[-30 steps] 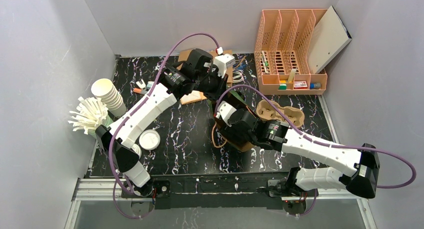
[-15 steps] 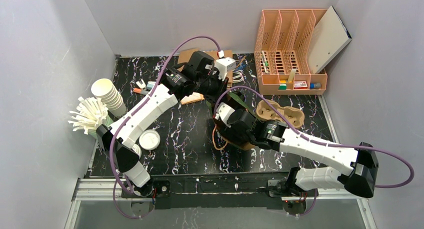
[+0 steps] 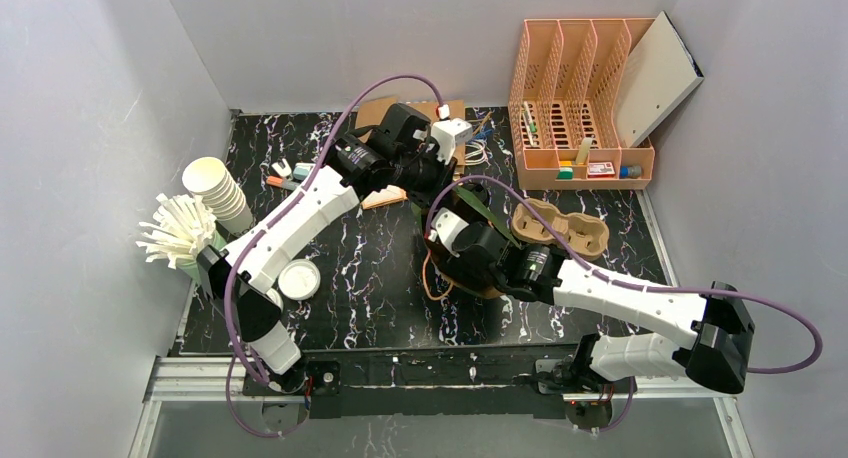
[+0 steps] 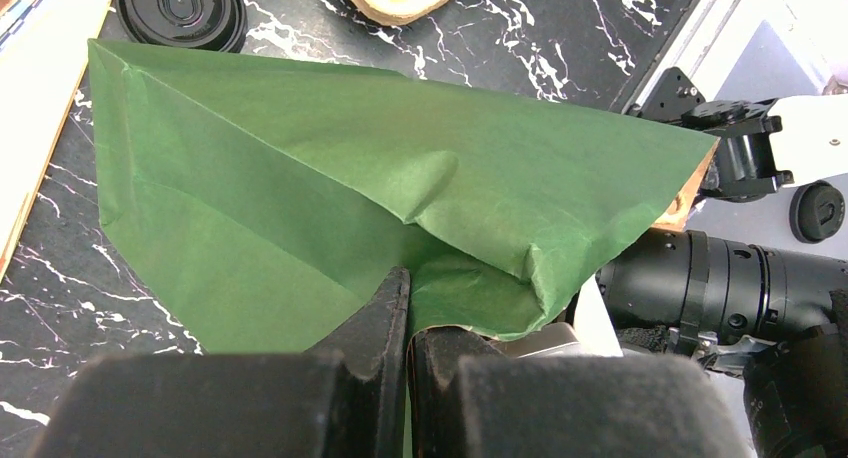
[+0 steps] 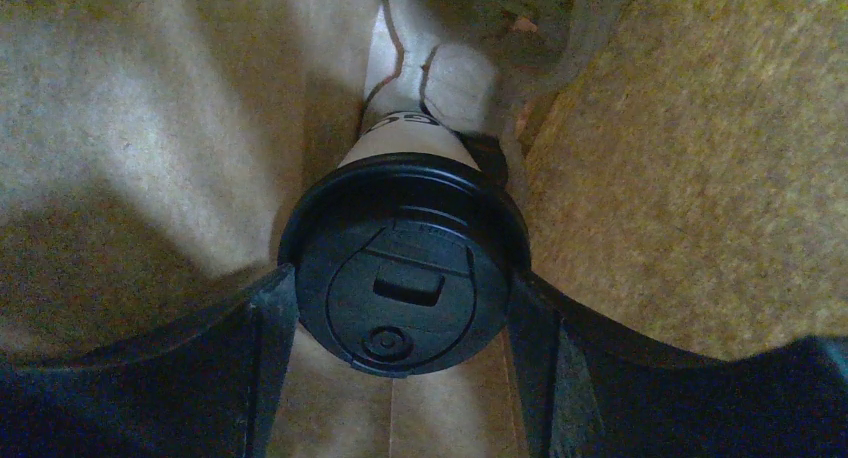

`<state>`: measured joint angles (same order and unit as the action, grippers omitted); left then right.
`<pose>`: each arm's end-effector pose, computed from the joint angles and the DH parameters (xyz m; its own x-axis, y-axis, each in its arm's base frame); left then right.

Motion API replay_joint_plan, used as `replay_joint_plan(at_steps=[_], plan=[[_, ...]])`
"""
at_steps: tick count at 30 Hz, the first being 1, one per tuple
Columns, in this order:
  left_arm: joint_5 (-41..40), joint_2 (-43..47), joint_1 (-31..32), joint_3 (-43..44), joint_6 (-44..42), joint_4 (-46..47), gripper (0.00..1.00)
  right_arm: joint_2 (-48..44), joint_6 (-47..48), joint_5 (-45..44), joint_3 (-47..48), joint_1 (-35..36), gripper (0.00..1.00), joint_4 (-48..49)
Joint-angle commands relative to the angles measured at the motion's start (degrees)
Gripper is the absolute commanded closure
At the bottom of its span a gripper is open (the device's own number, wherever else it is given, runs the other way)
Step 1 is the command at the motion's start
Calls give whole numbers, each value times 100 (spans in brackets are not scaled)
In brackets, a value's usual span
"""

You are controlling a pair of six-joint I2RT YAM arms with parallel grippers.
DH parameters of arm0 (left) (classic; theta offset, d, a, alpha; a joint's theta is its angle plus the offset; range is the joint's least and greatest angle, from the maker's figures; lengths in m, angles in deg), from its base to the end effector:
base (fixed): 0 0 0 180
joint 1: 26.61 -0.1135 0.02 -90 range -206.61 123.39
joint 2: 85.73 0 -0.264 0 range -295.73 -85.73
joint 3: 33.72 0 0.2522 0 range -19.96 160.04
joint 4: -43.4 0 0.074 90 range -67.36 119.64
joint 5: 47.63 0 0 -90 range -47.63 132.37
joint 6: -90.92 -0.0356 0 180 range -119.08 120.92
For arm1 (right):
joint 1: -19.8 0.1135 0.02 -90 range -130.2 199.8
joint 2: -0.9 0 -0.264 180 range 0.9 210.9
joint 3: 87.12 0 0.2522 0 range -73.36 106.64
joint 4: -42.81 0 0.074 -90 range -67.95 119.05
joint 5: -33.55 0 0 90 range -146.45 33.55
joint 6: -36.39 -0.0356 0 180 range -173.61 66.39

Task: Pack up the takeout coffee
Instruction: Place the coffee cup on the cup tray.

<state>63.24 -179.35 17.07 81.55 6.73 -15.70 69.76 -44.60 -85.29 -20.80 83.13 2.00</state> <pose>0.2489 -0.2552 0.4048 -0.5235 0.3692 -0.7679 0.8010 0.5205 -0.2959 0.1290 0.2186 0.2764 -0.2064 -0.7165 -0.6663 -0.6659 0.6018 -0.4409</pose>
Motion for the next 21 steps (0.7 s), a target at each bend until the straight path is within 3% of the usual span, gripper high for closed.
replay_joint_plan(at_steps=[1,21], plan=[[447,-32,99,152,20,-306,100,253,-21,210,-282,-31,81,156],[275,-37,97,173,1,-508,100,600,243,673,-596,-383,83,855]])
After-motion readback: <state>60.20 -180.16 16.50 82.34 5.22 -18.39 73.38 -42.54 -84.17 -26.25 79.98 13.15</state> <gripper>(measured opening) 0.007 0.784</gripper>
